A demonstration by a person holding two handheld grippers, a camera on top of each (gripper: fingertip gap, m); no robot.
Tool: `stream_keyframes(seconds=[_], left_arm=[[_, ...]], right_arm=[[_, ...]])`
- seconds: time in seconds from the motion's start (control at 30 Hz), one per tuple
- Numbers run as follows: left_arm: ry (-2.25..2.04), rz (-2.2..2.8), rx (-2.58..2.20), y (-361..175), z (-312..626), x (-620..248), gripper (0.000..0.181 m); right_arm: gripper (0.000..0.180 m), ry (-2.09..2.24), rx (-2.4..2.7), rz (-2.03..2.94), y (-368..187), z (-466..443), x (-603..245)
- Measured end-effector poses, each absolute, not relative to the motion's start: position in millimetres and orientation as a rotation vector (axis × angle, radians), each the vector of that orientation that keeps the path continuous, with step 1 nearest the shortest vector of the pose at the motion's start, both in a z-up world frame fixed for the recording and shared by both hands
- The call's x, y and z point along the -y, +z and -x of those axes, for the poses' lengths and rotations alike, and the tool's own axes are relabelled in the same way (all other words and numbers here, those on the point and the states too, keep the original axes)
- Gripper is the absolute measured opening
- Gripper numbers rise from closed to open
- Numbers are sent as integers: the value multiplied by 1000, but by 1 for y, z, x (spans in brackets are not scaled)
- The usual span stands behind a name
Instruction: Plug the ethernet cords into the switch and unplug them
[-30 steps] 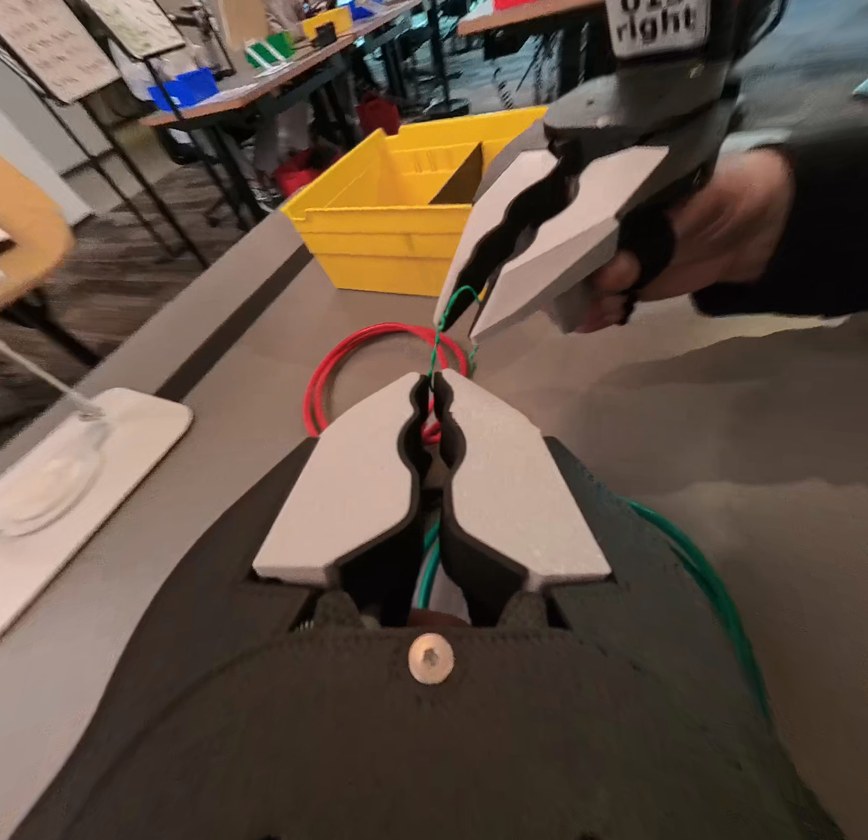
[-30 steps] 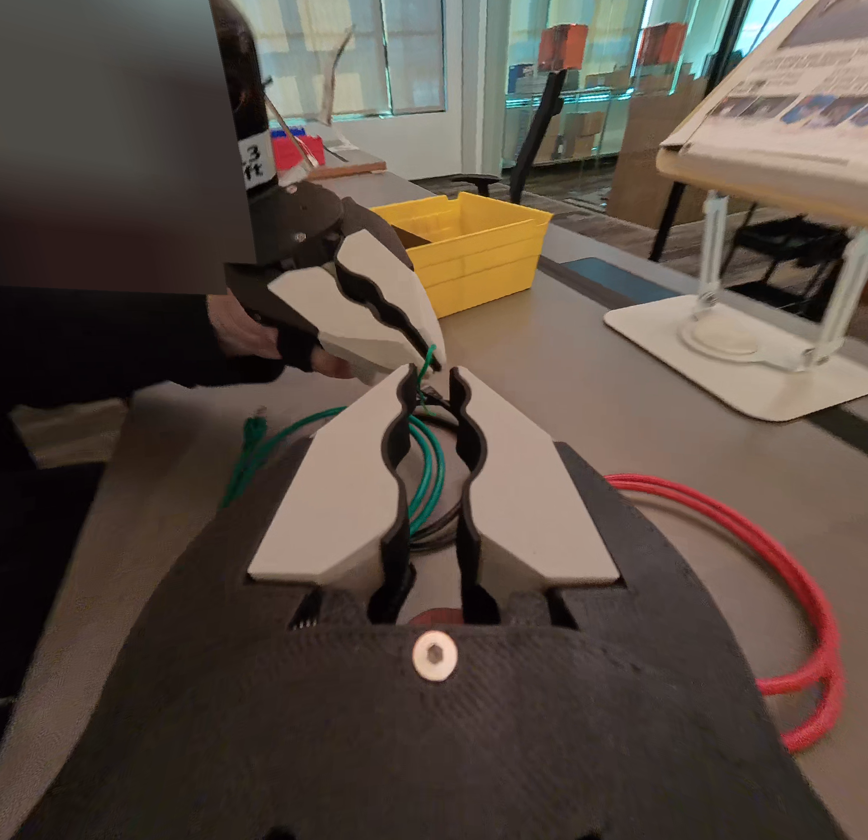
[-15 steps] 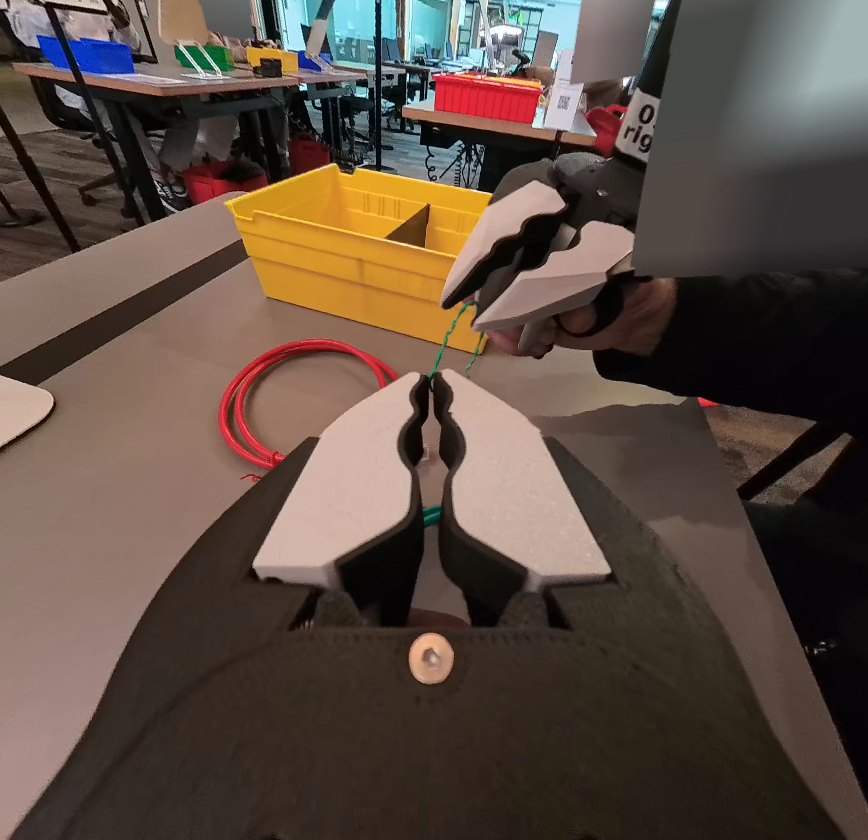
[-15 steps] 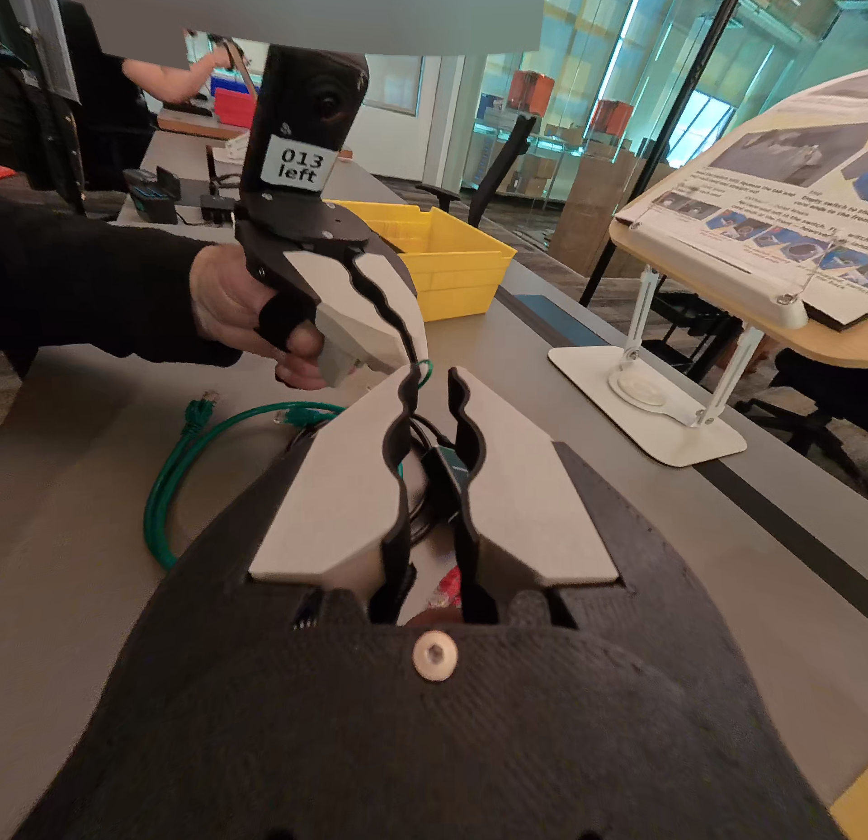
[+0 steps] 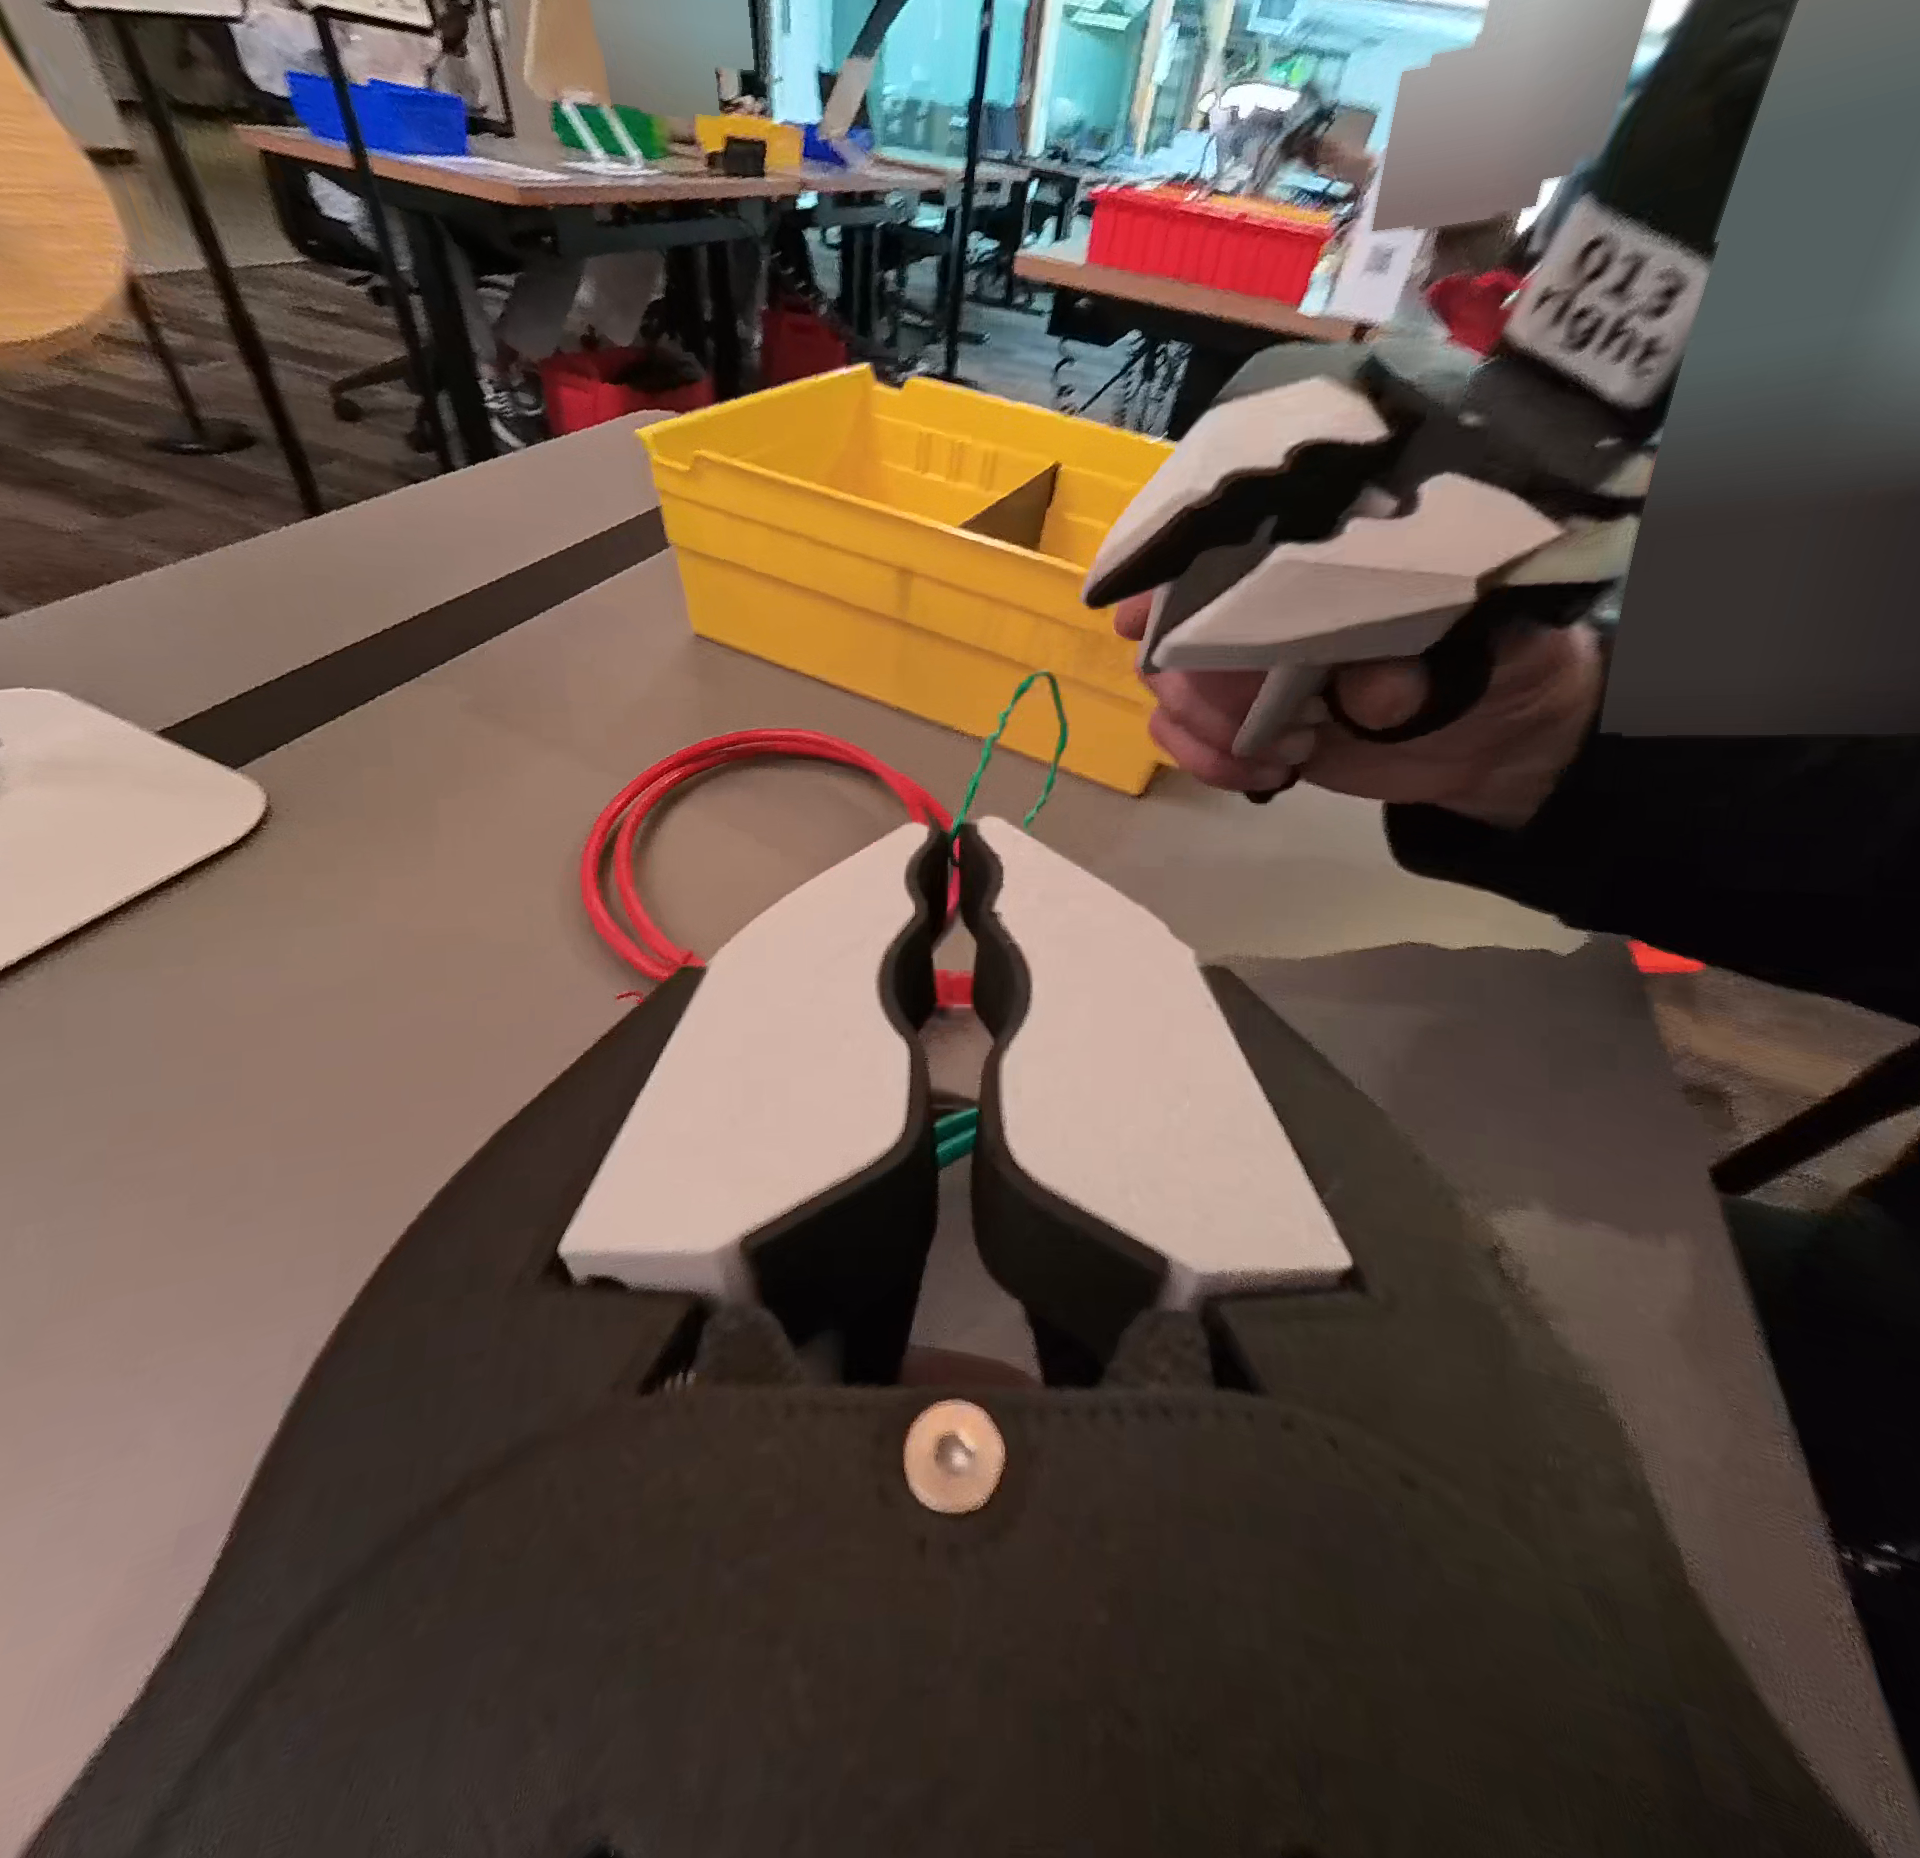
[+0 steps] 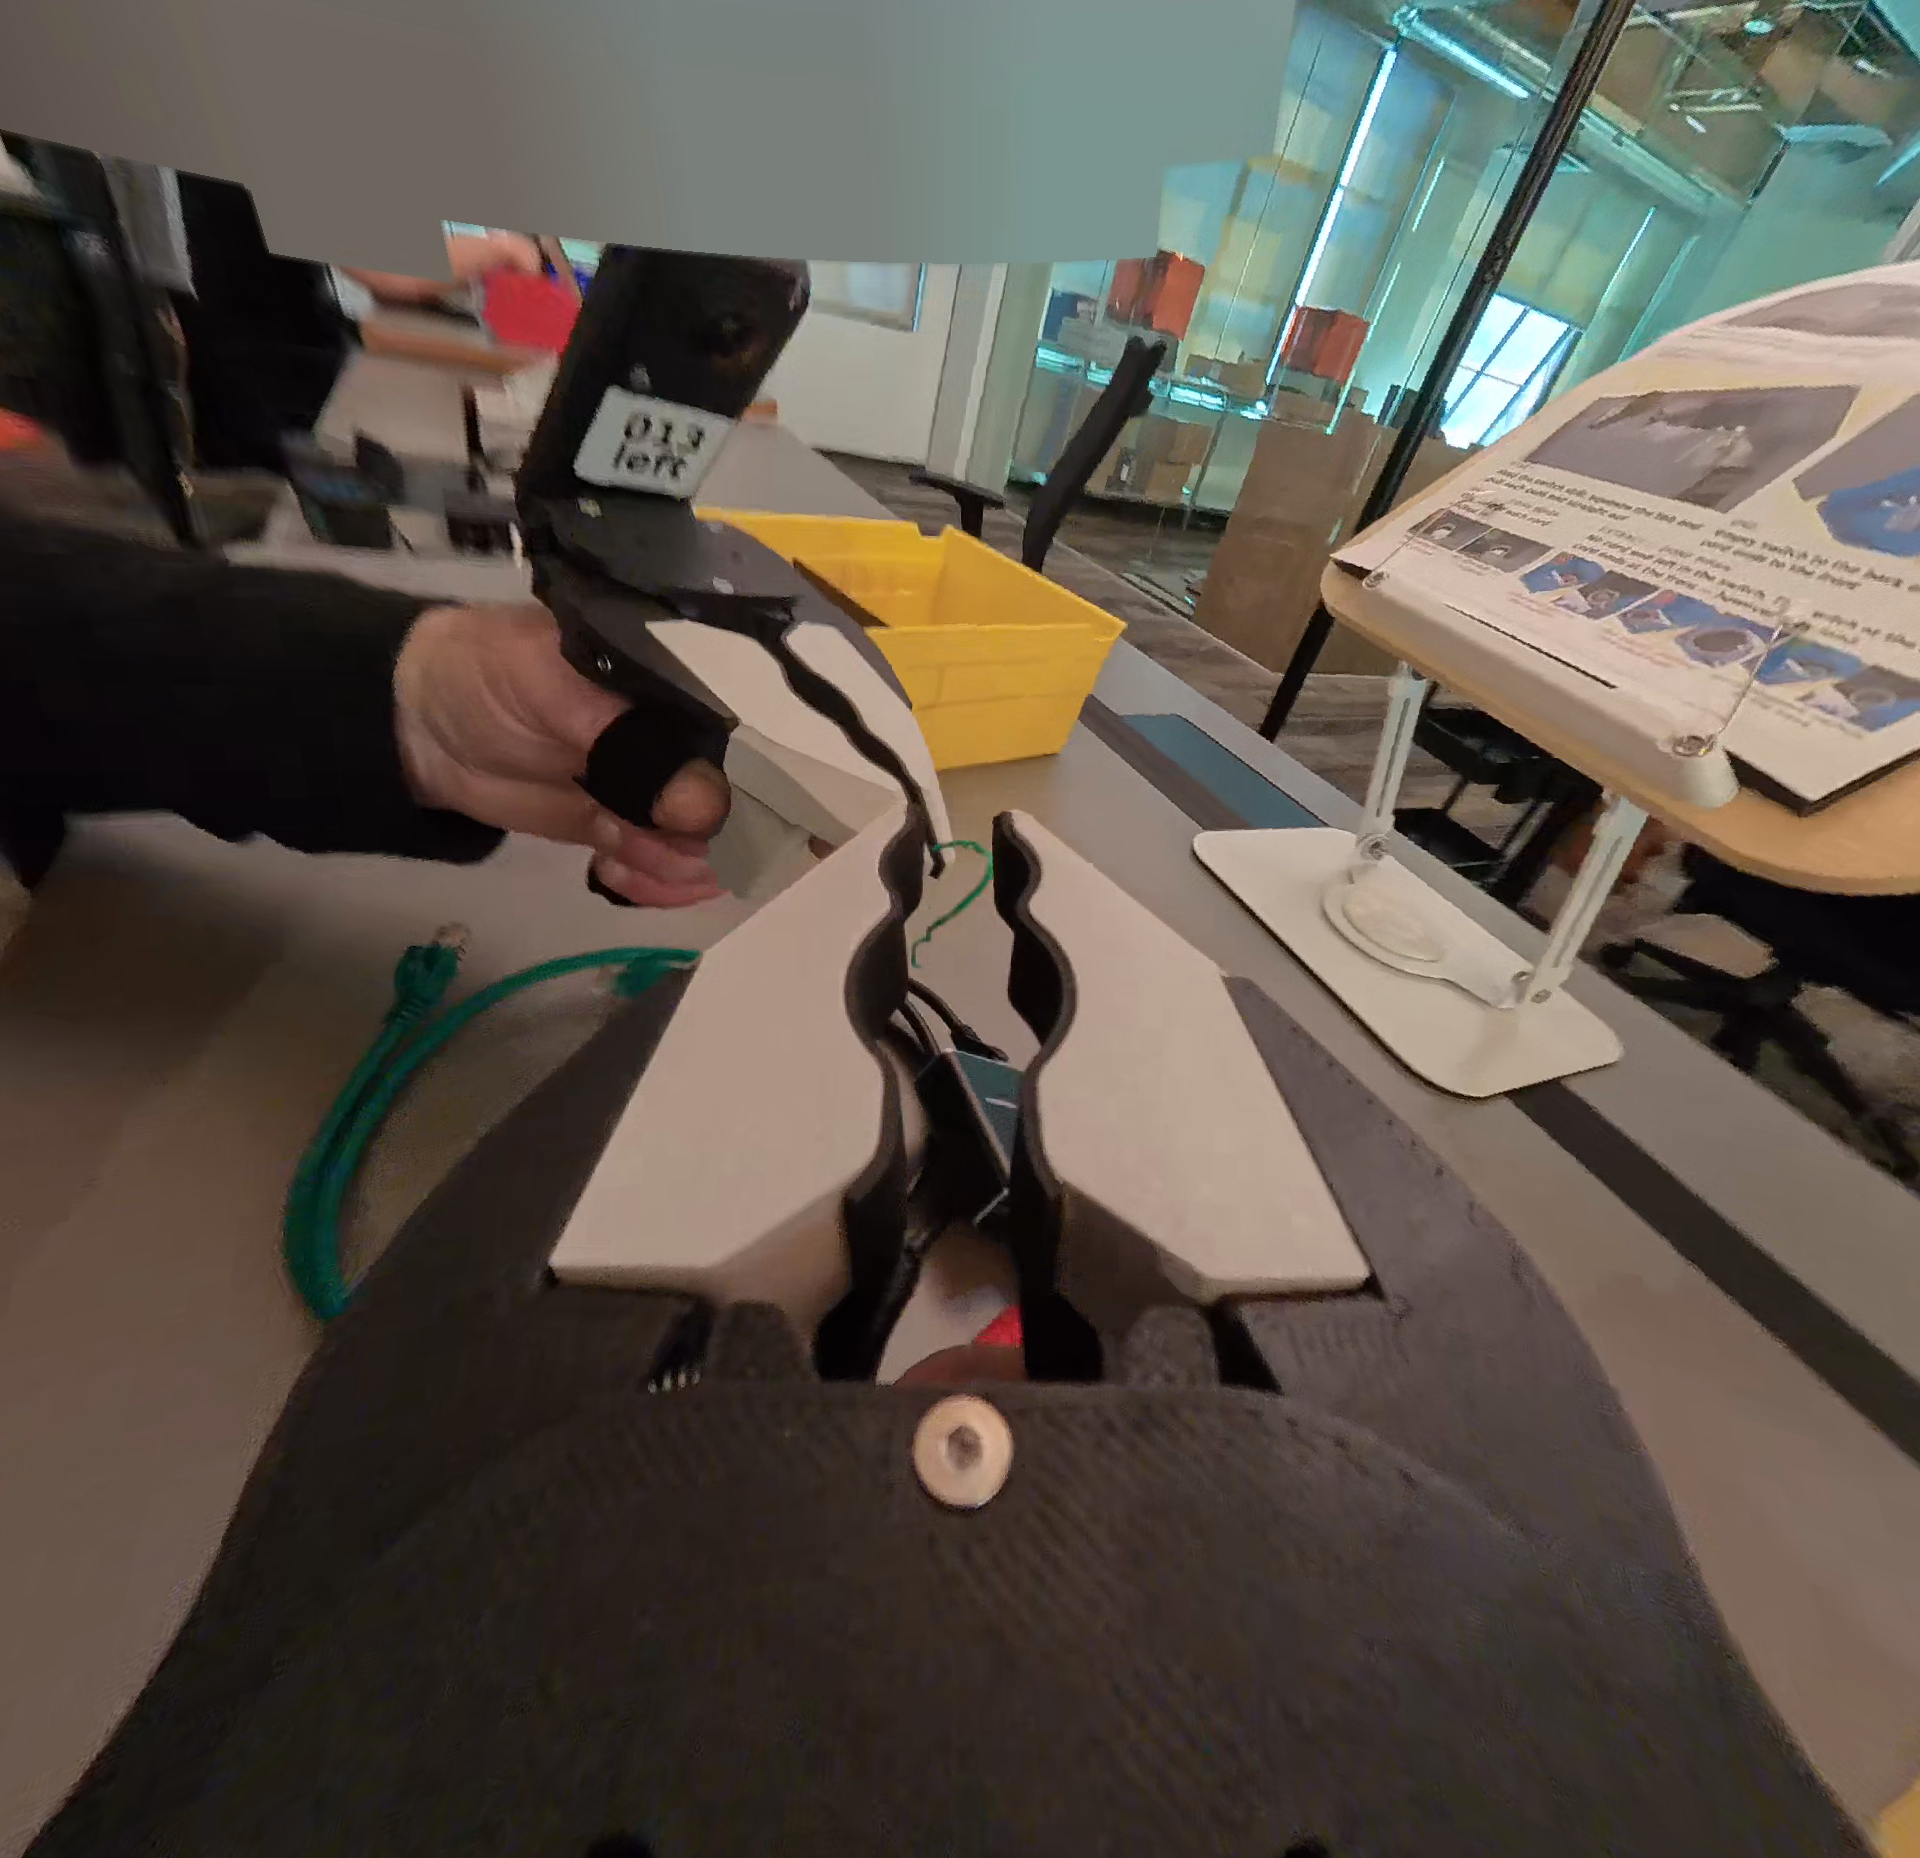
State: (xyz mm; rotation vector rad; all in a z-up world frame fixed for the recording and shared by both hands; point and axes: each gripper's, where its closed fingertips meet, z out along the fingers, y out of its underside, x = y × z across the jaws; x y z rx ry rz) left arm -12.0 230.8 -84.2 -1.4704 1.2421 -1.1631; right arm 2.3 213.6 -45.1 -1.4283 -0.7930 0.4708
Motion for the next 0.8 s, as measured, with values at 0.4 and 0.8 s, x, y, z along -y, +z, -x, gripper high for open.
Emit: stream_keyframes(seconds=[0.4, 0.8], left_arm=[[-910, 1499, -1237, -89, 15, -236, 1], [-650, 1532, -1416, -108, 38, -256, 7]], right_arm=[[15, -11, 1042, 1425, -71, 19, -227], [11, 17, 934, 1514, -76, -6, -238]])
